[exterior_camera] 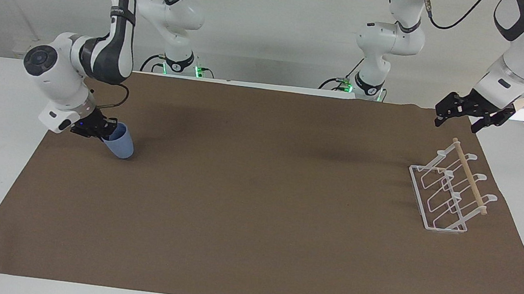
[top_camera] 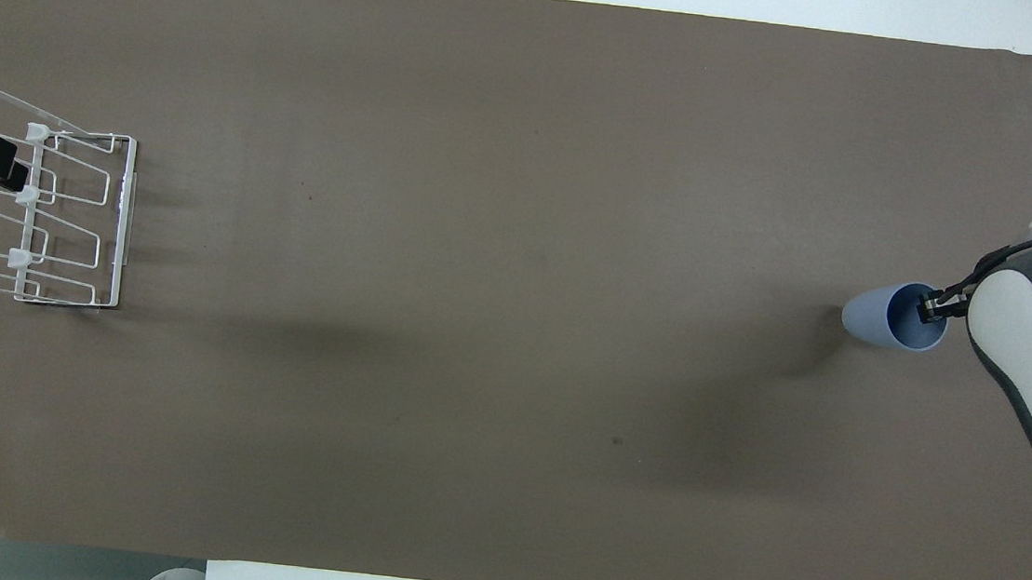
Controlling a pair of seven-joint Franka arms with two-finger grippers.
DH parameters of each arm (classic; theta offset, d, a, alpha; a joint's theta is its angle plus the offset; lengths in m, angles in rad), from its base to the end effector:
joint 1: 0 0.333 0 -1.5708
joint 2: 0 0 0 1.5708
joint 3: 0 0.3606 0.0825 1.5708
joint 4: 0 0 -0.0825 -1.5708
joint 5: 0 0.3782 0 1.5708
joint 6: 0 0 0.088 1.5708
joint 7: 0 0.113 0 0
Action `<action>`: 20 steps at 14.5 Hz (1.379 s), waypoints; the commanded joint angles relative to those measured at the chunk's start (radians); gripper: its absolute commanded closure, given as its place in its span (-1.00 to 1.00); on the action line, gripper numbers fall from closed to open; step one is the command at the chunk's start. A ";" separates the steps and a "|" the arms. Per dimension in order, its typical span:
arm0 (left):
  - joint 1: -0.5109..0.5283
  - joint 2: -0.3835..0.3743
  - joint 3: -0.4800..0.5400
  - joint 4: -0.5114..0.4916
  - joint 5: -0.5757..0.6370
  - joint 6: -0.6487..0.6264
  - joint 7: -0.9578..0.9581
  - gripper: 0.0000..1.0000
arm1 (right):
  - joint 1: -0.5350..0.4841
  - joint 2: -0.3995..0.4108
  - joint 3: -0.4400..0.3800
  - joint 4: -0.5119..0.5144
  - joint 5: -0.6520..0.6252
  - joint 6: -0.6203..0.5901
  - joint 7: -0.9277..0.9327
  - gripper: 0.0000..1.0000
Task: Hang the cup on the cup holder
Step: 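Lift the cup with the right gripper while the left gripper approaches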
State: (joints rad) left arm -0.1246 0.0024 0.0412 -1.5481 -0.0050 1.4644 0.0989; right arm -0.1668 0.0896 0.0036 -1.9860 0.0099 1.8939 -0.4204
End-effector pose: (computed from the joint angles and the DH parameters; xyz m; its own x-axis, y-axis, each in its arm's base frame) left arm 0.5358 -0.0454 0.6634 0.9797 -0.1815 -0.0851 -0.1810 -0.9834 0.0134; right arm 0.5443 -0.0889 0.4470 0.9537 0.2537 -0.1613 0.2432 -0.9665 -0.0820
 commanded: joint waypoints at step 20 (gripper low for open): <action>-0.360 -0.032 -0.050 -0.029 -0.353 0.160 -1.627 -1.00 | 0.360 -0.071 0.036 0.059 1.093 -0.064 0.558 1.00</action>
State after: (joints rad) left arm -0.4496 -0.0059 -0.0199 -1.5501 -0.2814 1.5650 -1.3617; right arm 0.1755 0.0403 0.0435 -1.9014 1.0788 1.7966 0.1108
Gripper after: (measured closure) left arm 0.000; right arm 0.943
